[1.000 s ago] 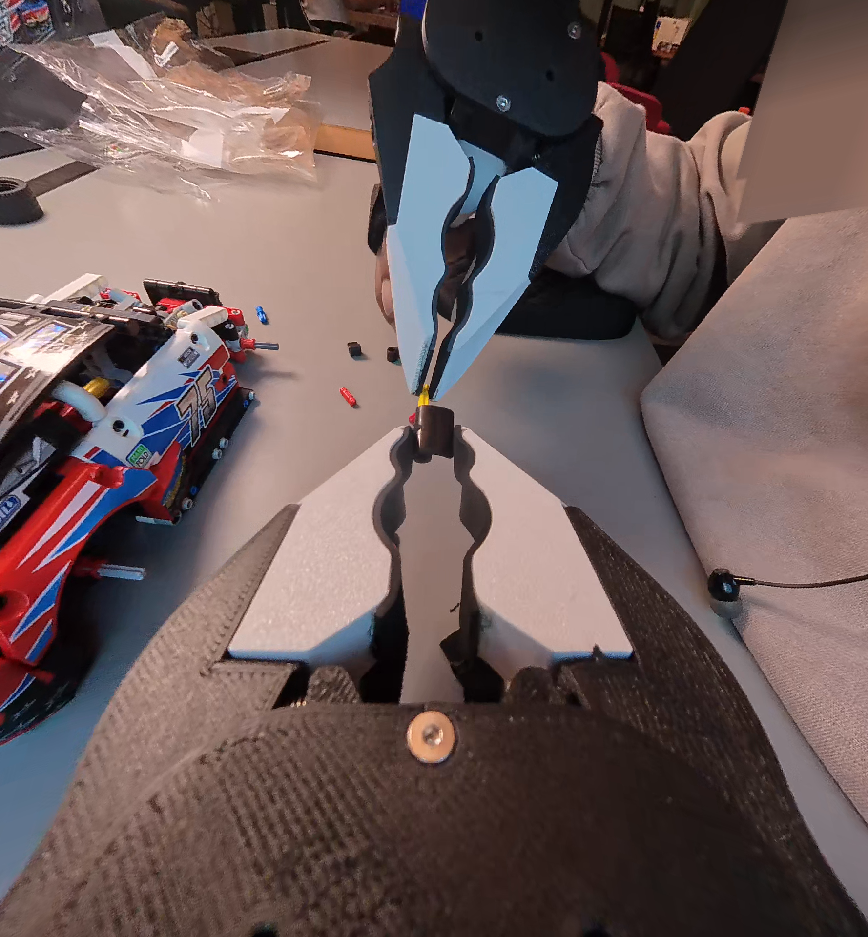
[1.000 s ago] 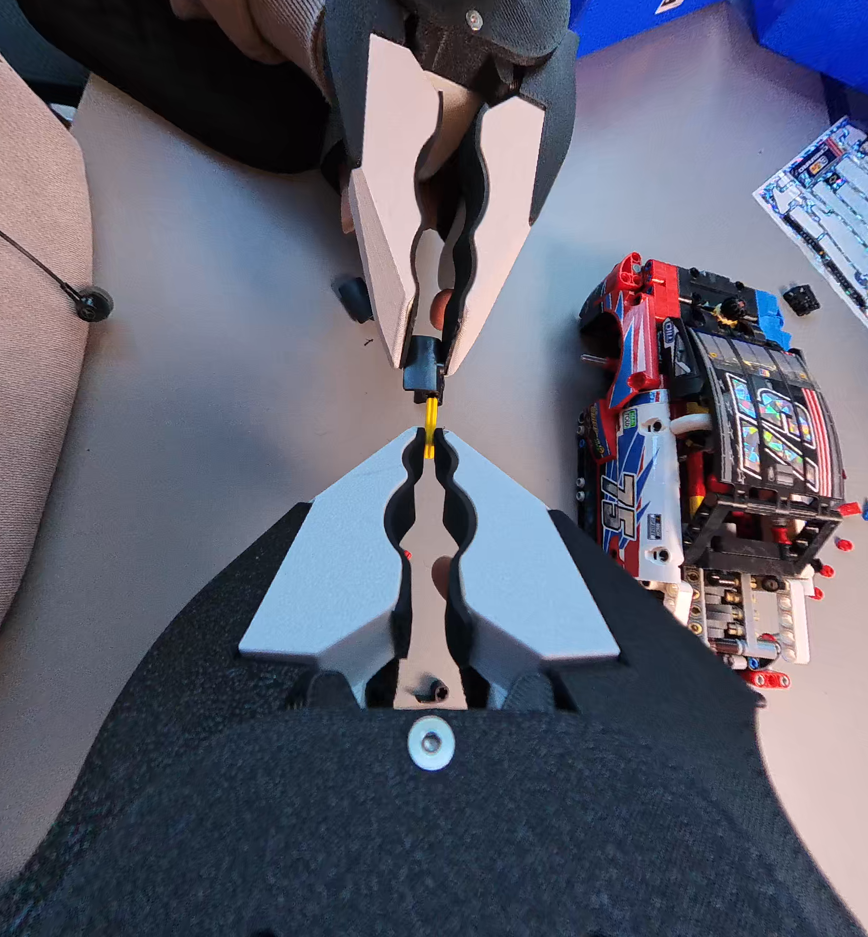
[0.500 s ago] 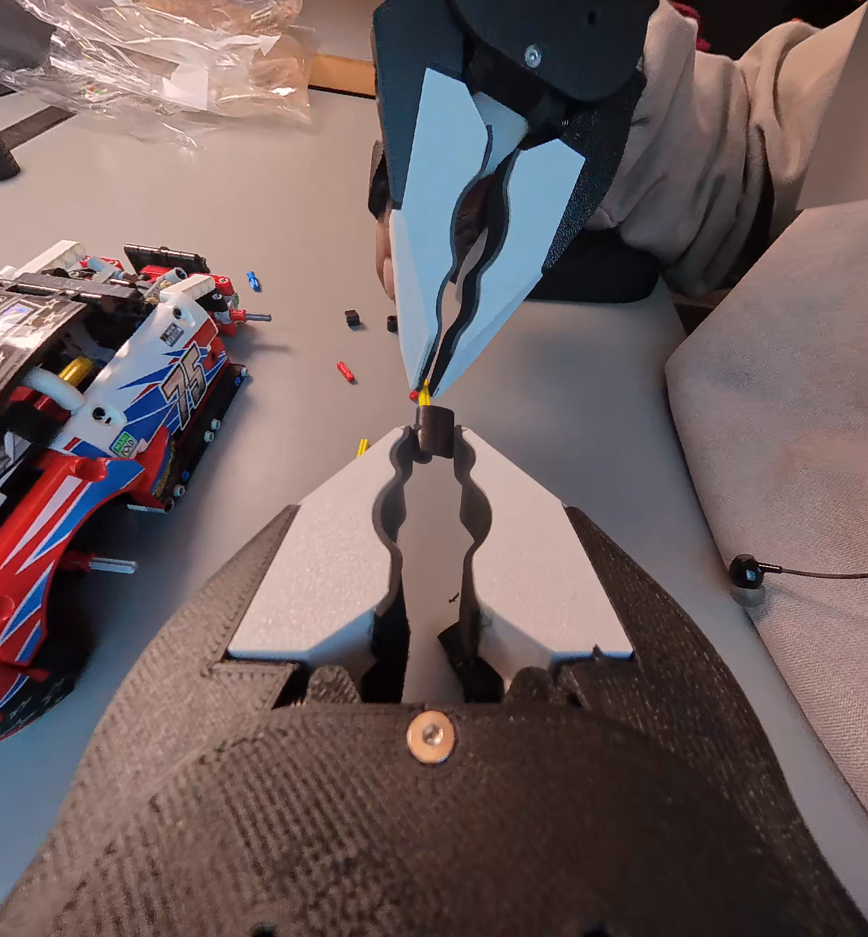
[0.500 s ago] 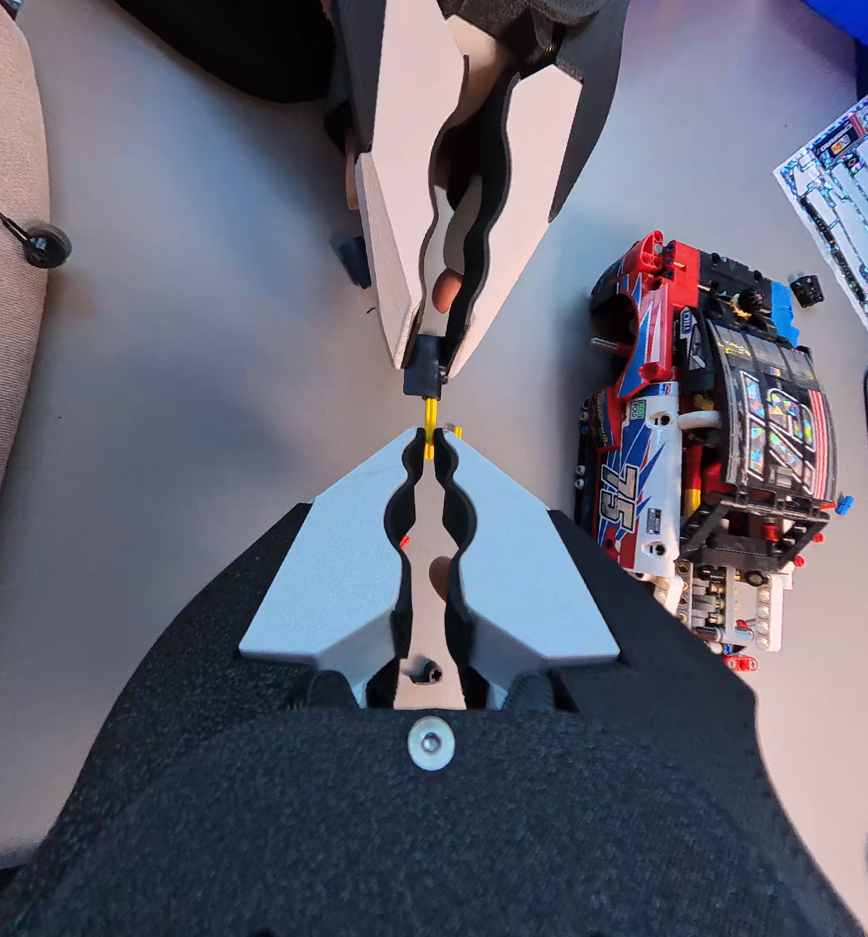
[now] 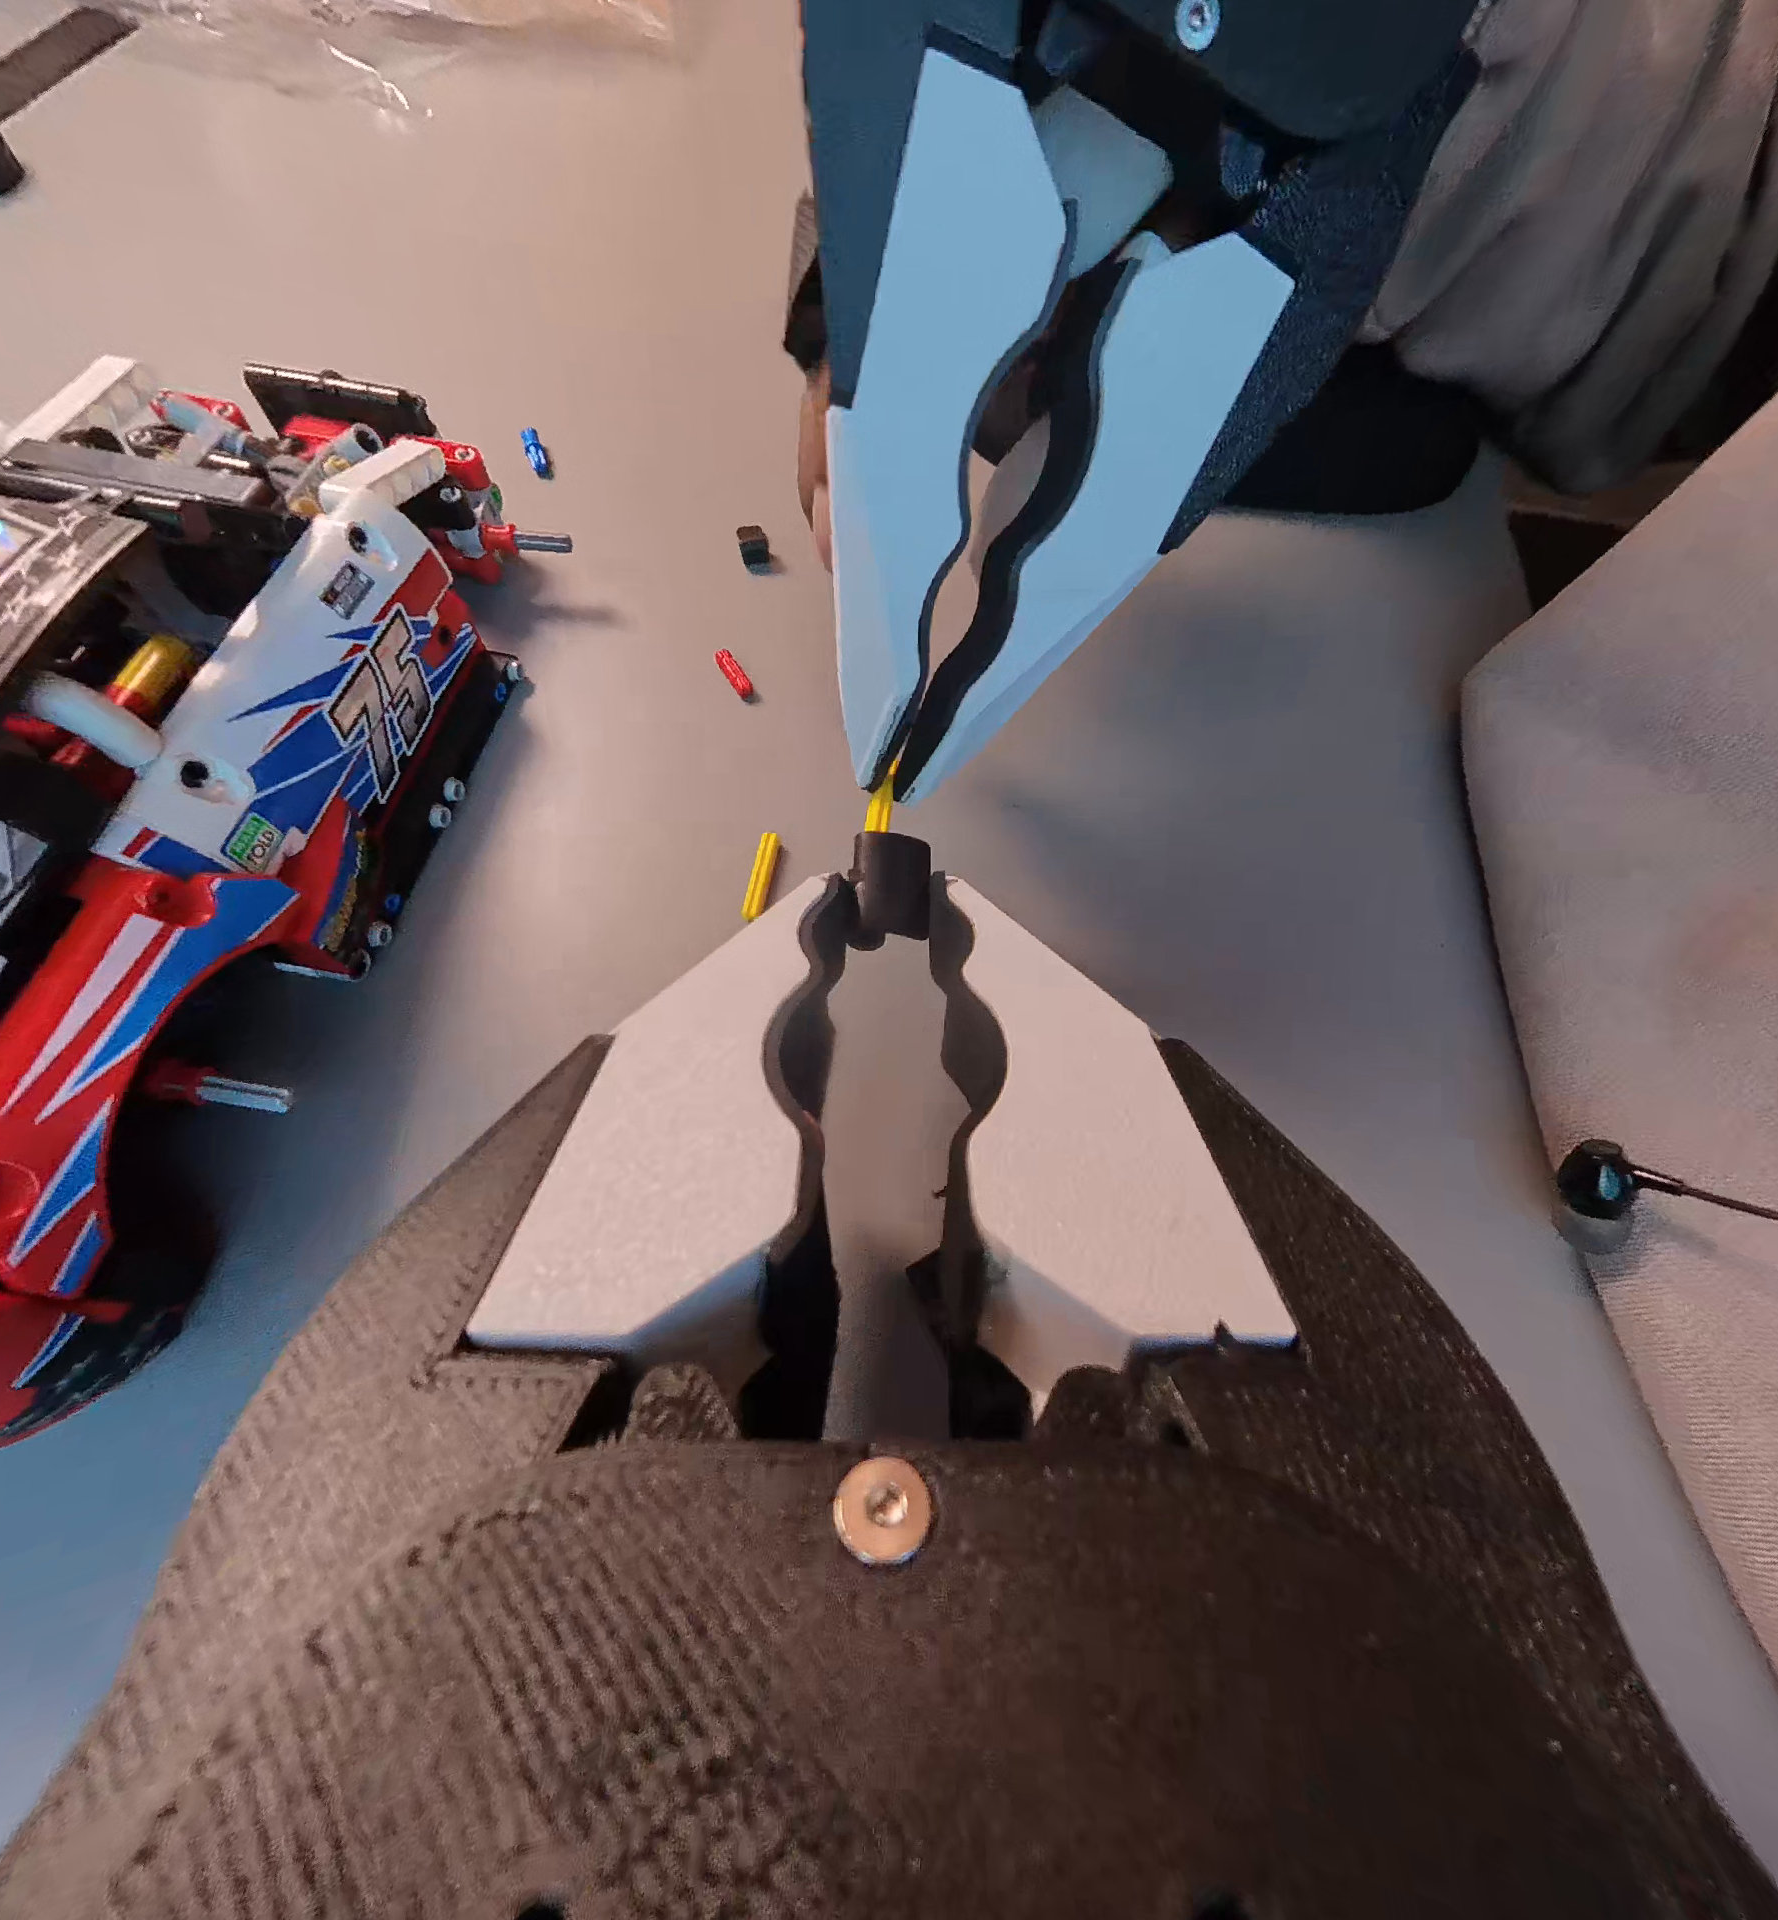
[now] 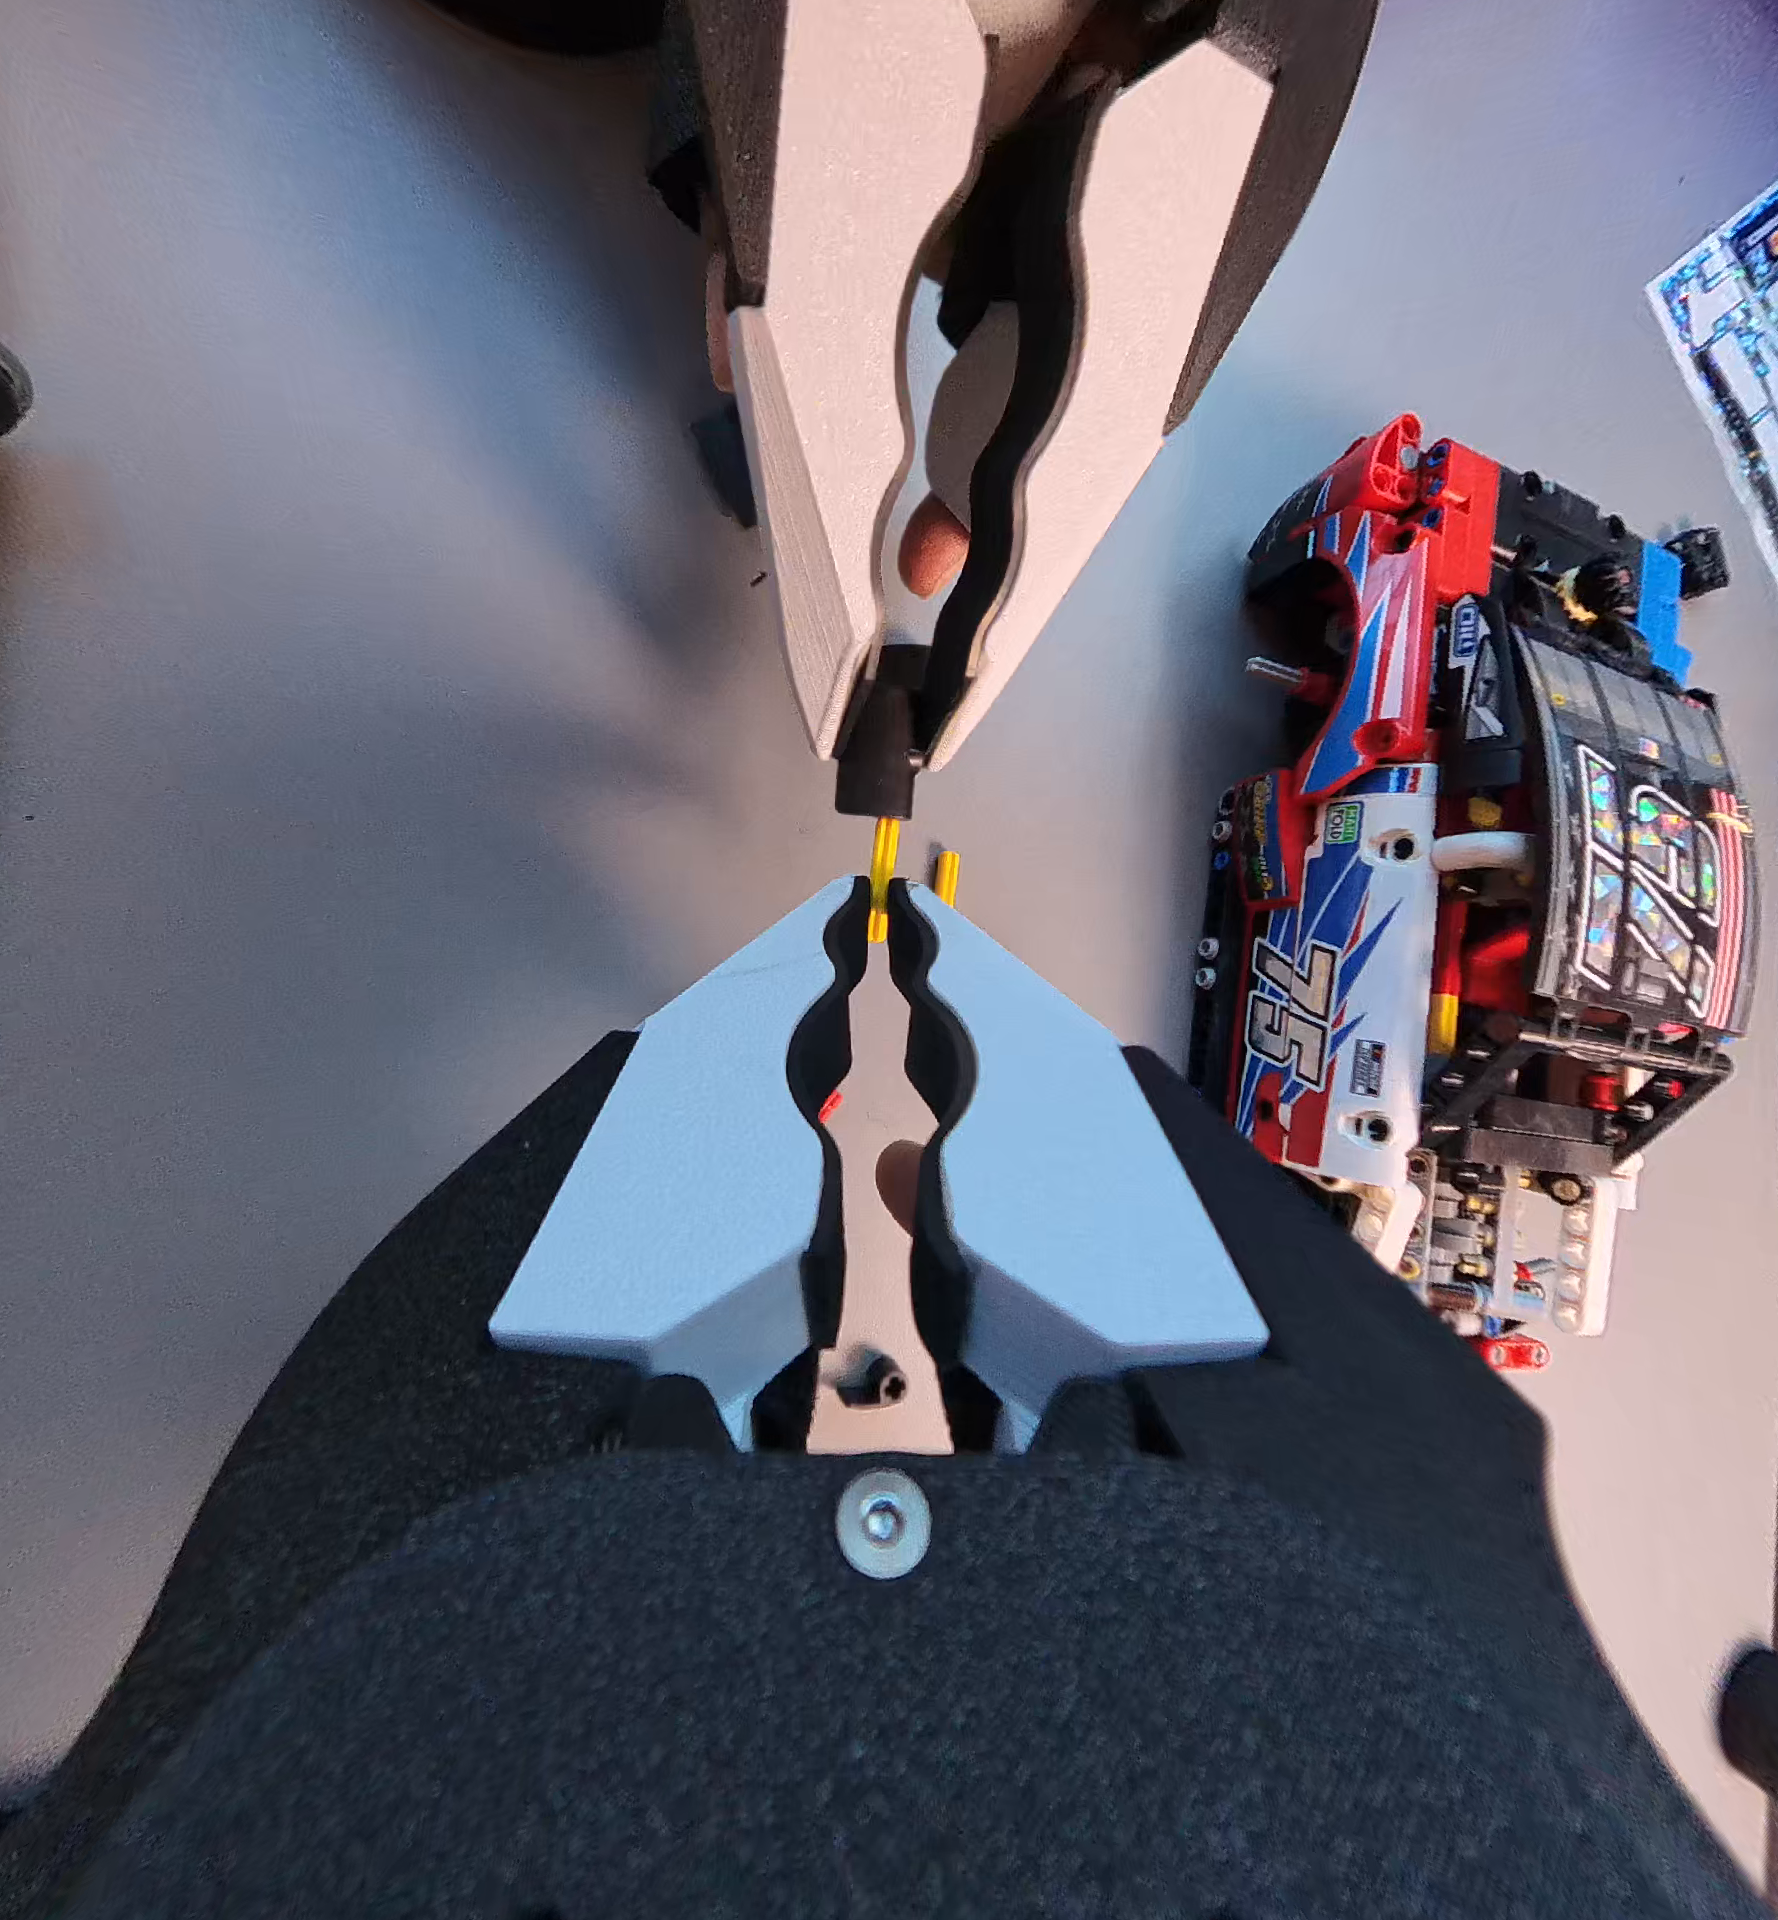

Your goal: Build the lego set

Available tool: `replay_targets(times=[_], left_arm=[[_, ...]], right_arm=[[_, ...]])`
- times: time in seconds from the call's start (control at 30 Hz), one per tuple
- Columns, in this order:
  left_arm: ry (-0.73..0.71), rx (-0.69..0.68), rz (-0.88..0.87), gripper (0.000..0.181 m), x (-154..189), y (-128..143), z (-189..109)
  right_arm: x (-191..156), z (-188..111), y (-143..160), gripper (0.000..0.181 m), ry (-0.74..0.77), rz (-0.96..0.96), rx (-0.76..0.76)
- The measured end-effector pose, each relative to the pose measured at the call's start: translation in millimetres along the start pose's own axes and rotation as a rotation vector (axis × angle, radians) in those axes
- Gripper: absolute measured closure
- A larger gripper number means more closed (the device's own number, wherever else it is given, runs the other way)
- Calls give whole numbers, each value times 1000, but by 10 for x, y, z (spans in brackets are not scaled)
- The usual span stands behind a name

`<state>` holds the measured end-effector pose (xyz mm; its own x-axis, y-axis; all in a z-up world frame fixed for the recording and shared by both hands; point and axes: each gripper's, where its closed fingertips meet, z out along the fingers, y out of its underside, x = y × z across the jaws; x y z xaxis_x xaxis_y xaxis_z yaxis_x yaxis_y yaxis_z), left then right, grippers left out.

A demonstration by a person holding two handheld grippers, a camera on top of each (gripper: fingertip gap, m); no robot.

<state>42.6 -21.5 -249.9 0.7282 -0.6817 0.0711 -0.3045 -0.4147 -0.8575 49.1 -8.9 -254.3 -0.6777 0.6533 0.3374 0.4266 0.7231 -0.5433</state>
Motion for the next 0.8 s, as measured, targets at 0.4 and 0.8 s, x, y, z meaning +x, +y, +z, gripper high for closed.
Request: replay_targets(times=[0.4, 0.8], left_arm=[[88, 72, -289, 168, -38, -51, -23], [125, 36, -202, 168, 79, -6, -43]], right_arm=[[60, -30, -49, 180, 100, -68, 30], [-61, -51, -116, 180, 114, -234, 34]])
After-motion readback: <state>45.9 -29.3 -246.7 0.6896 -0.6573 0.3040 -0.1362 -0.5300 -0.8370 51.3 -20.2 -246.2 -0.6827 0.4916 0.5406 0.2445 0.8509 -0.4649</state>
